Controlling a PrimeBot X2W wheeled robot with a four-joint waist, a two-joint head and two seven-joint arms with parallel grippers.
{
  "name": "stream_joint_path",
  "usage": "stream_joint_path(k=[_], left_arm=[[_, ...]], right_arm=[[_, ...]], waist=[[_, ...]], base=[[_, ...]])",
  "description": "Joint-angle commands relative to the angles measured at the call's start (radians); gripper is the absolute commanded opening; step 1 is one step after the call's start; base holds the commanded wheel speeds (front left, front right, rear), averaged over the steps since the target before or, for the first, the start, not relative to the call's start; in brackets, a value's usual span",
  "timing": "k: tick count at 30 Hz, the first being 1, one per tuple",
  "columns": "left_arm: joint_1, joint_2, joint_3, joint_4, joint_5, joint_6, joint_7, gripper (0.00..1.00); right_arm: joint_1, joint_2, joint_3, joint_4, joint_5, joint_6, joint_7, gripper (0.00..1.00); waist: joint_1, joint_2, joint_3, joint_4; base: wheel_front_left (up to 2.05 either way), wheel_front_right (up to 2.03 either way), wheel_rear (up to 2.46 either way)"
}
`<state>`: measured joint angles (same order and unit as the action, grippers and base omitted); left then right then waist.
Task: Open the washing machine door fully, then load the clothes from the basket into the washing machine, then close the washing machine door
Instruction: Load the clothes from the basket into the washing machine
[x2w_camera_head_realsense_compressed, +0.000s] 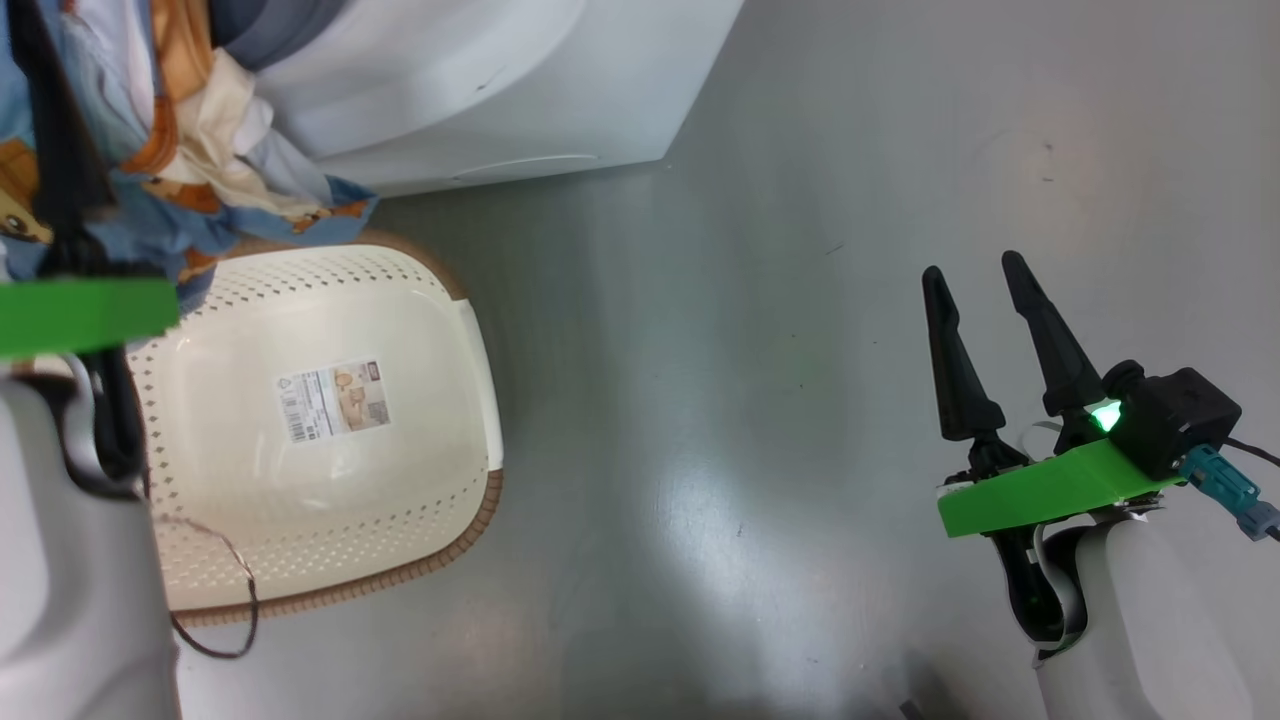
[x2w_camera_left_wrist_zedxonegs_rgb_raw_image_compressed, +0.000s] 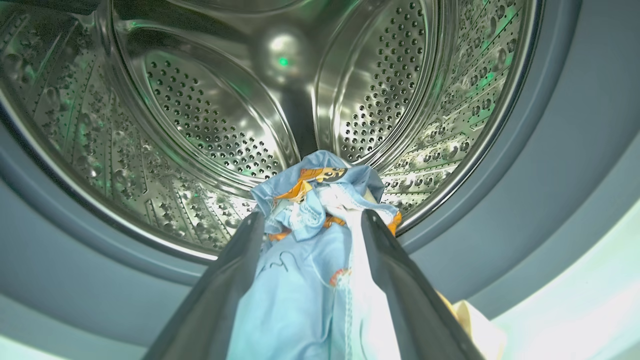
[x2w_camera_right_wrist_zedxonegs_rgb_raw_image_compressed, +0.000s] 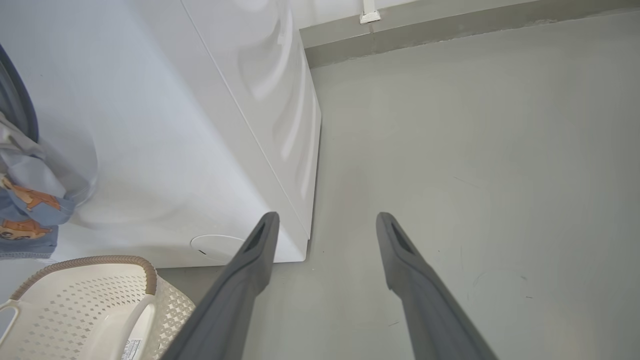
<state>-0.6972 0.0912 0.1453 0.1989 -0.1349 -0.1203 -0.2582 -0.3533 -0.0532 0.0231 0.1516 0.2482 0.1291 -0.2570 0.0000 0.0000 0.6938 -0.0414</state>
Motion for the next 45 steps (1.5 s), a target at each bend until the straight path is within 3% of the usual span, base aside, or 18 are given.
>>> stream_joint_path(k=[1,13,24,45], left_arm=[[0.054,0.025,0.037,-0.044,0.003,-0.006,-0.004,1.00],[0.290,-0.032,0.051,-0.145,0.003,0.009,-0.004,1.00],[0.462,-0.041,0.018,-0.169,-0.070,0.076,-0.004,1.00],[0.600,-0.041,-0.032,-0.173,-0.122,0.147,-0.004,1.00]], right_arm=[[0.028,0.003,0.019,-0.024,-0.007,0.002,-0.005,1.00],[0.027,0.003,0.025,-0.021,-0.011,0.002,-0.005,1.00],[0.022,0.003,0.039,-0.014,-0.012,0.002,-0.005,1.00],[0.024,0.003,0.046,-0.006,-0.008,0.002,-0.005,1.00]], waist=[[0.0000,0.0000,-0.001,0.005],[0.0000,0.0000,-0.013,0.014],[0.0000,0.0000,-0.026,0.006],[0.0000,0.0000,-0.038,-0.007]], base=[[0.00,0.00,0.00],[0.00,0.00,0.00],[0.00,0.00,0.00],[0.00,0.00,0.00]])
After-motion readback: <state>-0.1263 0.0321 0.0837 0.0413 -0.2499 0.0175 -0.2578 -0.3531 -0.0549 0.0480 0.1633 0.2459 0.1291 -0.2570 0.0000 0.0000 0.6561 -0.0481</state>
